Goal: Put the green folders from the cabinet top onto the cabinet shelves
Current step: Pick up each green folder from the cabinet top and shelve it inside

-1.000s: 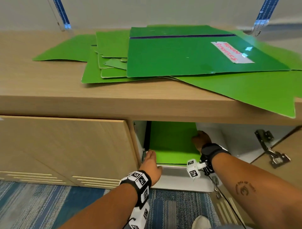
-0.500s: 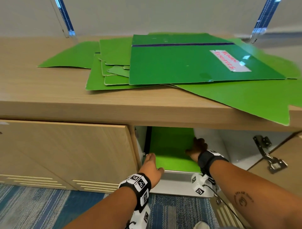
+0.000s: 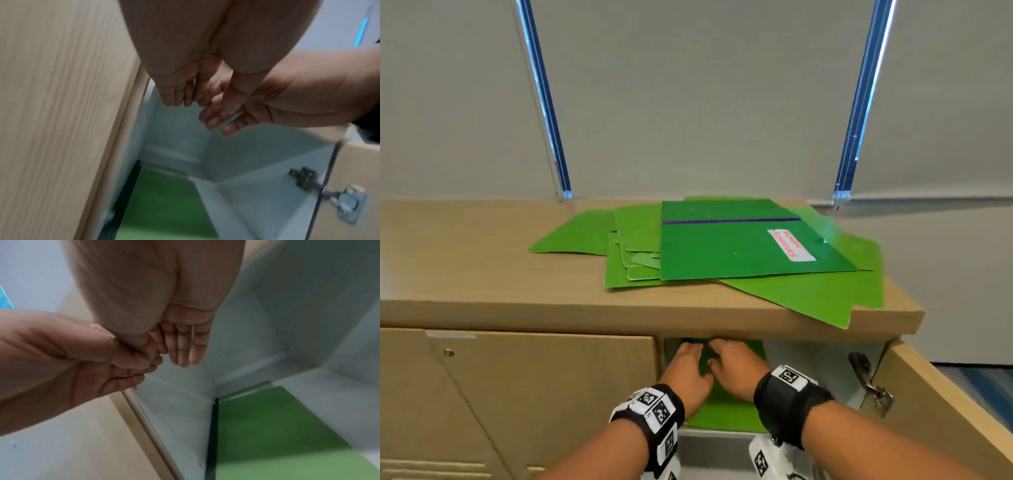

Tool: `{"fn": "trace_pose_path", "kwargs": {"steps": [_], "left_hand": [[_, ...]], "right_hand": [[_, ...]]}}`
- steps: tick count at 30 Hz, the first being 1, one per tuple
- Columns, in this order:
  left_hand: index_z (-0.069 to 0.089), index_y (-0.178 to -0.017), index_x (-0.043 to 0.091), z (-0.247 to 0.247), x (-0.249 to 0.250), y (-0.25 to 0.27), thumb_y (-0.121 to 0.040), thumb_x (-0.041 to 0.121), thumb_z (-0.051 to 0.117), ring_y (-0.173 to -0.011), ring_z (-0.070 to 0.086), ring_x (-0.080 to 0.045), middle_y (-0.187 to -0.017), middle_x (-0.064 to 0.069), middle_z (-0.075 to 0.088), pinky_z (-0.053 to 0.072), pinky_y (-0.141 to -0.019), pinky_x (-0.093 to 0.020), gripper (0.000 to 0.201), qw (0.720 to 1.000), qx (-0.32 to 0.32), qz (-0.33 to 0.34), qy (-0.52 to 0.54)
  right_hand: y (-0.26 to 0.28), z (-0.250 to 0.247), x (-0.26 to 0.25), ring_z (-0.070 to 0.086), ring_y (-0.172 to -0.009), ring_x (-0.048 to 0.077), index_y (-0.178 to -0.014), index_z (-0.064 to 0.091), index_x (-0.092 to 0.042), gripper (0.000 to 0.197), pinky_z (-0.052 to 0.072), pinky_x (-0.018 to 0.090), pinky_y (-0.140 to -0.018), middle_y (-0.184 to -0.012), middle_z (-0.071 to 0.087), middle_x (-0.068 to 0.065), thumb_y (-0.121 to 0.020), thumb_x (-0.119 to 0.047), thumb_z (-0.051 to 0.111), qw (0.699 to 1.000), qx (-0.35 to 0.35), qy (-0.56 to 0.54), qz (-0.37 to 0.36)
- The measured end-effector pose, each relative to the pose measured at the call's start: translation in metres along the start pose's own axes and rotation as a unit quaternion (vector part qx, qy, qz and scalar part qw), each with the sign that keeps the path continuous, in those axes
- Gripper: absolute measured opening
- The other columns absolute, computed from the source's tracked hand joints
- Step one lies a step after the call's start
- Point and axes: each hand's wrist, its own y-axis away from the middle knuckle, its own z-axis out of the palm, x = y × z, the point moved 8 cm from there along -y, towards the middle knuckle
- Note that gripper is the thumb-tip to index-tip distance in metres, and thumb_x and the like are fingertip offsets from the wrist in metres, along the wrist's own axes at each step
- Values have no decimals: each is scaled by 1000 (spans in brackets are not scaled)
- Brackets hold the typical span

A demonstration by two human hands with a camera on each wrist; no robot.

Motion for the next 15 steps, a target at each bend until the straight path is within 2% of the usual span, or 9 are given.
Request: {"fn": "trace_pose_path", "kwargs": {"steps": [3, 5, 7, 9, 10, 12, 14, 15], "left_hand": [[61, -117, 17, -31, 23, 5, -81, 23, 57, -113, 57, -23, -119, -6, 61, 40, -93, -24, 36, 1000, 15, 21, -11], [65, -103, 21, -54, 37, 9, -82, 24, 55, -103, 63, -22, -106, -4, 69, 46, -84, -26, 24, 999, 35, 21, -22], [67, -99, 25, -82, 50, 12, -83, 25, 52, -95, 65, -19, -98, 2, 71, 50, -82, -28, 22, 997, 75, 21, -30], [66, -97, 28, -113, 64, 9, -84, 25, 51, -93, 63, -15, -98, 6, 69, 50, -83, -29, 20, 990, 135, 38, -25], [64, -98, 28, -128, 73, 7, -85, 23, 52, -97, 60, -14, -103, 6, 65, 49, -85, -29, 19, 983, 170, 56, -39], [57, -120, 24, -147, 88, -3, -87, 19, 53, -119, 51, -18, -126, 2, 54, 42, -99, -31, 34, 971, 203, 85, -96], [33, -146, 20, -146, 91, -18, -90, 17, 50, -144, 24, -23, -156, -3, 26, 24, -117, -40, 59, 969, 157, 76, -175], [19, -152, 20, -141, 88, -25, -92, 17, 46, -148, 10, -23, -161, -3, 10, 14, -120, -45, 66, 967, 116, 62, -217]], "right_hand": [[13, -36, -29, 62, -105, 31, -105, 64, -12, 24, 47, 32, -85, -111, 67, 13, -92, -21, 45, 999, 1, 32, -20], [21, -62, -46, 63, -101, 30, -104, 65, -15, 25, 49, 33, -84, -108, 68, 11, -92, -23, 44, 998, 13, 53, -31], [28, -87, -61, 64, -96, 25, -104, 66, -18, 26, 50, 31, -81, -104, 70, 6, -90, -23, 45, 997, 36, 42, -46], [28, -109, -71, 63, -90, 23, -98, 64, -20, 22, 51, 32, -77, -98, 70, 4, -88, -26, 45, 996, 73, 19, -46], [27, -121, -74, 63, -88, 21, -98, 64, -22, 21, 51, 32, -76, -97, 69, 2, -87, -28, 46, 995, 95, 4, -43], [22, -137, -72, 62, -90, 17, -101, 64, -21, 20, 49, 30, -79, -99, 69, -1, -87, -26, 51, 991, 127, -44, -24], [18, -145, -63, 60, -87, 15, -95, 64, -20, 13, 46, 25, -75, -93, 67, -3, -86, -24, 56, 986, 138, -93, 7], [18, -146, -58, 59, -83, 14, -88, 63, -20, 7, 45, 23, -72, -86, 65, -4, -86, -23, 57, 983, 137, -119, 26]]}}
